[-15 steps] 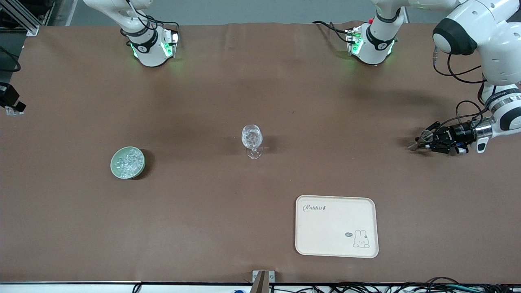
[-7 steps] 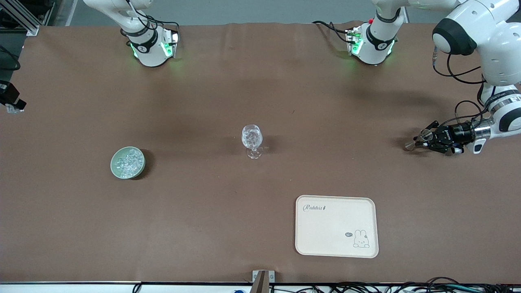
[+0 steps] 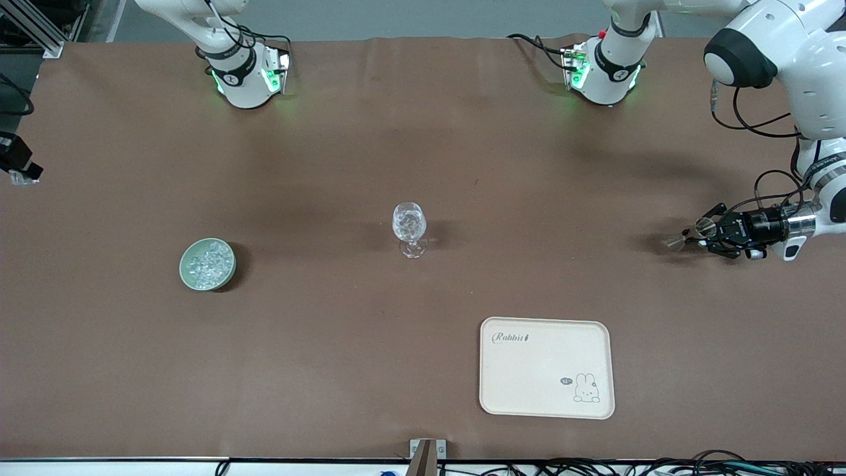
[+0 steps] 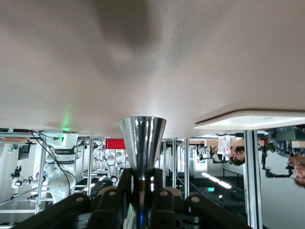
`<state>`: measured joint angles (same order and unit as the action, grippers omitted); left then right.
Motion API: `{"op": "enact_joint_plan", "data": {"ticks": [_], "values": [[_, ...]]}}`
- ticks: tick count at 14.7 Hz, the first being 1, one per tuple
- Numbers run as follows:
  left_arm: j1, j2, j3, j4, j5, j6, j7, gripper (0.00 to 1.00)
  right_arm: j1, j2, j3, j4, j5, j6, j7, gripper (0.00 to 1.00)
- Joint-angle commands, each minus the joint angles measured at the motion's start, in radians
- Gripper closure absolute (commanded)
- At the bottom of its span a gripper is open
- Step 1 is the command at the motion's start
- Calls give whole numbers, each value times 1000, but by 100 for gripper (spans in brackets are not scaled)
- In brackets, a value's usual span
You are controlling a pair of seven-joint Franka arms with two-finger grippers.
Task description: Pour wine and add ice with both arms
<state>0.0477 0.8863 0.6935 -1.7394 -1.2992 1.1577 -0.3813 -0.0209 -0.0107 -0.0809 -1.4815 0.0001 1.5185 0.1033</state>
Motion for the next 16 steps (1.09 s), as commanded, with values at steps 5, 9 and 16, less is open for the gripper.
{"op": "enact_joint_plan", "data": {"ticks": [5,9,16], "values": [[-11,-82,-35,34,40,-41,7,100,-5,-91,1,-82,11,55,-17,100],[1,-141,-112,34,57,-42,-58,100,-4,-86,1,-77,9,46,-19,100],[3,-250,-218,26,63,-33,-205,100,-2,-86,3,-77,9,46,-20,99]]}}
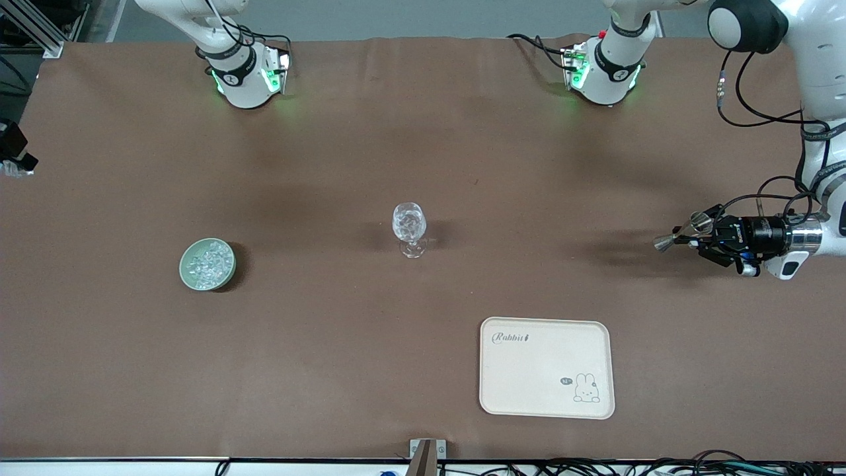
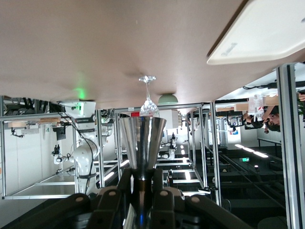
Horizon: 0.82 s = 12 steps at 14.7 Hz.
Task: Pour wine and add ice with both arms
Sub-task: 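Carry the jigger with the left gripper to the wine glass rim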
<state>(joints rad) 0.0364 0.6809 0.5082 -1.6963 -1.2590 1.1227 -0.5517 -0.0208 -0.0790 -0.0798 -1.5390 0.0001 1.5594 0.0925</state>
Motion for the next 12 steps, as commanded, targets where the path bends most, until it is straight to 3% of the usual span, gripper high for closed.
{"op": "enact_joint_plan", "data": {"ticks": [1,6,12], "values": [[13,-56,-40,-17,23,2,-43,100,-2,-18,2,-20,9,5,-10,99],[16,-173,-154,-65,78,72,-125,100,-2,-18,2,-18,9,5,-10,99],[14,-372,-344,-236,79,287,-226,100,-2,-18,2,-18,9,5,-10,99]]}}
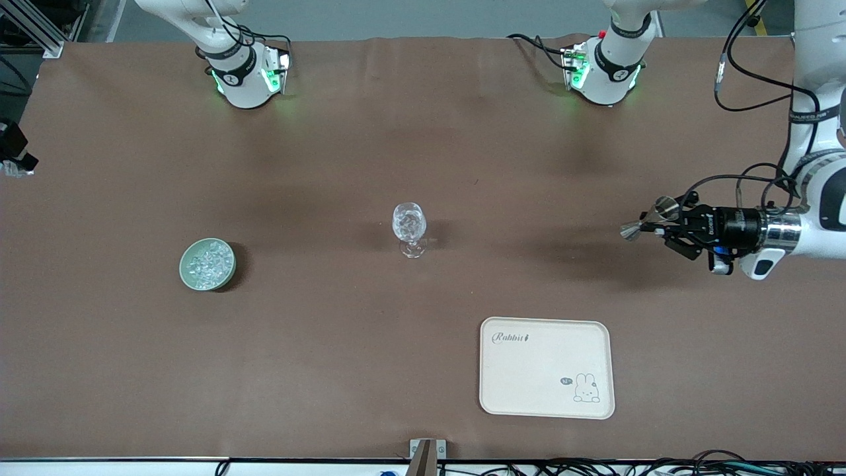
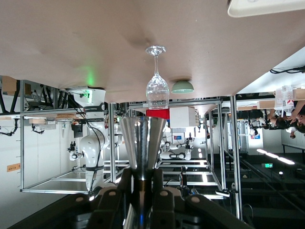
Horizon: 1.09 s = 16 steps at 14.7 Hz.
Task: Pour wine and add ice with both arms
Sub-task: 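Carry the jigger with the left gripper to the wine glass rim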
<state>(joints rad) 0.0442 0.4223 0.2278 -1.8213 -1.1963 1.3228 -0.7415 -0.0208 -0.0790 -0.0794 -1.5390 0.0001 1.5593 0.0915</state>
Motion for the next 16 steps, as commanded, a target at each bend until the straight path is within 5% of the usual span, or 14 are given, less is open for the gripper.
{"op": "enact_joint_plan", "data": {"ticks": [1,7,16], "values": [[8,-149,-105,-145,17,139,-53,100,-2,-18,1,-18,11,5,-9,99],[6,-224,-355,-184,58,393,-200,100,-2,-18,1,-18,11,5,-9,99],[-3,-159,-689,-159,61,840,-383,100,-2,-18,1,-18,11,5,-9,99]]}}
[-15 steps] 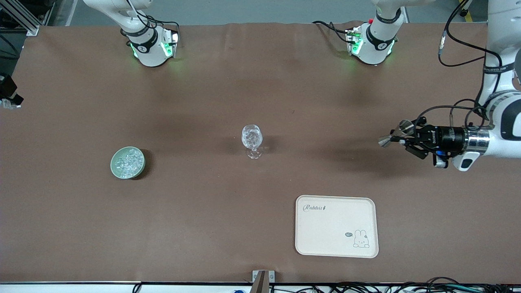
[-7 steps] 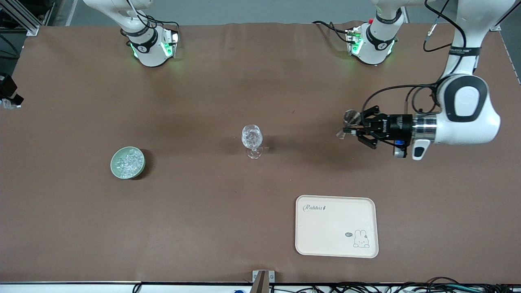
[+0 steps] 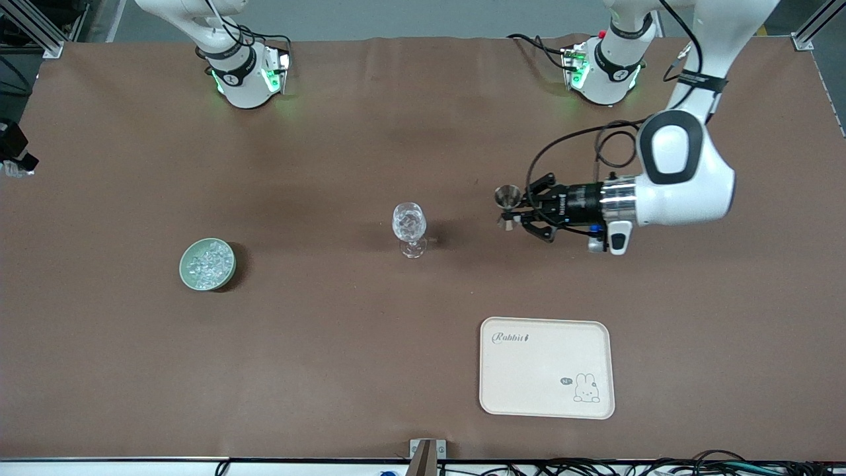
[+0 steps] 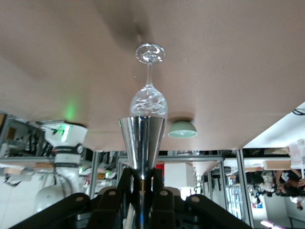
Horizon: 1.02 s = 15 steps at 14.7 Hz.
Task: Pour wine and add ice with both arms
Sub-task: 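Carry the jigger with the left gripper to the wine glass rim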
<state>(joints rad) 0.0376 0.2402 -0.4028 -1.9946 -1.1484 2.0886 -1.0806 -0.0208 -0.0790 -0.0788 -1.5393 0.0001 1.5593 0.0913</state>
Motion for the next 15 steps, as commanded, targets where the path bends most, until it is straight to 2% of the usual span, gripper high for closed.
{"op": "enact_joint_plan", "data": {"ticks": [1,4,7,10,13,15], "values": [[1,49,-77,32,21,102,-57,100,-2,-18,1,-19,11,5,-8,99],[-5,135,-162,109,154,192,-158,100,-2,-18,1,-19,11,5,-8,99],[-27,290,-200,270,373,194,-354,100,-2,-18,1,-19,11,5,-8,99],[-31,402,-248,376,571,194,-513,100,-2,-18,1,-19,11,5,-8,99],[-51,413,-260,390,668,197,-568,100,-2,-18,1,-19,11,5,-8,99],[-48,409,-295,389,754,197,-568,100,-2,-18,1,-19,11,5,-8,99]]}}
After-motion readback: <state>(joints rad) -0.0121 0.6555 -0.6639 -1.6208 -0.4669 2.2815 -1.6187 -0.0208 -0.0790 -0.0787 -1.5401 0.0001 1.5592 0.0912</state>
